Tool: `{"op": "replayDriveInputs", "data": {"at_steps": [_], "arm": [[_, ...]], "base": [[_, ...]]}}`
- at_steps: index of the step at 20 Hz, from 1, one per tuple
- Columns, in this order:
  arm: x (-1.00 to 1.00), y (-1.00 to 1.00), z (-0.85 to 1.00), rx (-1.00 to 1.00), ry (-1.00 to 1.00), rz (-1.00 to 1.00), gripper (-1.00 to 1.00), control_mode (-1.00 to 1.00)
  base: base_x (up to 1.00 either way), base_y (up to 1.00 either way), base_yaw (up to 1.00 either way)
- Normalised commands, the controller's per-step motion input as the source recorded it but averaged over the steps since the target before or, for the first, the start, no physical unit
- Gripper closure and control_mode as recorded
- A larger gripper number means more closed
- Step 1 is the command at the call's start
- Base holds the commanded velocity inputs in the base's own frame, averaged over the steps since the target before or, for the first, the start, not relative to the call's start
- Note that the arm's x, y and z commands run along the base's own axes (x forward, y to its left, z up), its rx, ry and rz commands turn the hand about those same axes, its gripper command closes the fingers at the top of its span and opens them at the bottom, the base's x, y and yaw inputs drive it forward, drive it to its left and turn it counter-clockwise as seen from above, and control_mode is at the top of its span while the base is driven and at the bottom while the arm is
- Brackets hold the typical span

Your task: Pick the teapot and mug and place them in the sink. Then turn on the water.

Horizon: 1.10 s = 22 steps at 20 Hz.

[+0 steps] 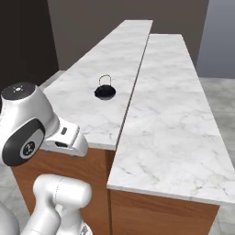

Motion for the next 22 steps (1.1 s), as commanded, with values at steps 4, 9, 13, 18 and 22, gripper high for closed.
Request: {"op": "replayDriveInputs", "data": {"at_steps": [4,9,13,18,22], "arm": [[0.00,0.00,0.00,0.00,0.00,0.00,-1.00,1.00],[0.00,0.00,0.00,0.00,0.00,0.00,-1.00,1.00],[0.00,0.00,0.00,0.00,0.00,0.00,-1.00,1.00],[0.00,0.00,0.00,0.00,0.00,0.00,-1.00,1.00],[0.20,0.00,0.00,0.00,0.00,0.00,-1.00,-1.00]], "base": [[0.42,-0.03,-0.15],[0.25,-0.12,-0.03],[0.47,0.00,-0.03],[0.44,0.00,-0.01],[0.49,0.00,-0.02]]}}
